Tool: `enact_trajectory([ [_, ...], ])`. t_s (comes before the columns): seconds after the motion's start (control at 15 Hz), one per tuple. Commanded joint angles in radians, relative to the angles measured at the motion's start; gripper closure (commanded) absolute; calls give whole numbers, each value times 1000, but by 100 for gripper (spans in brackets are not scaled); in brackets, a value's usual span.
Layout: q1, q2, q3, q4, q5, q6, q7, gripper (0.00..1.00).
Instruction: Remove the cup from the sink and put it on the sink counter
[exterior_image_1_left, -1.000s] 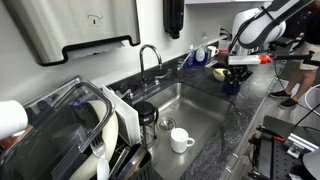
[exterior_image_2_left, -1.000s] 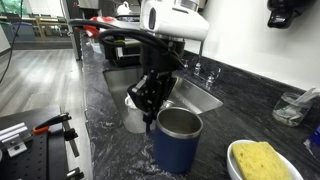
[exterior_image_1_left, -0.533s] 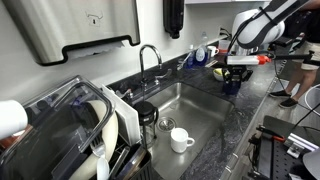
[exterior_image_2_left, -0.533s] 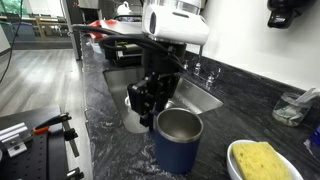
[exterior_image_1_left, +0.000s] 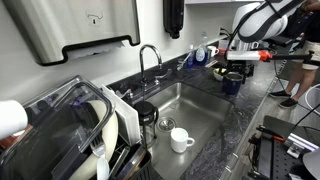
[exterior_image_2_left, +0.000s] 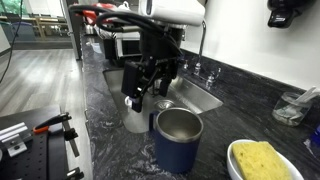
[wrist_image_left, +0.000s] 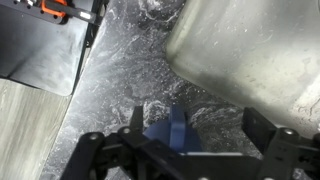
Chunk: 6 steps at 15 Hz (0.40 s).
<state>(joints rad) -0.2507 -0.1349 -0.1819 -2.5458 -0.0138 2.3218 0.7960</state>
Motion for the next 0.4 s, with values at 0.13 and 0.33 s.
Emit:
enact_trajectory([
  [0.13,-7,-150,43,-7,-57,-83,61,0],
  [0.33,-19,-213,79,-12,-117,-78,121,0],
])
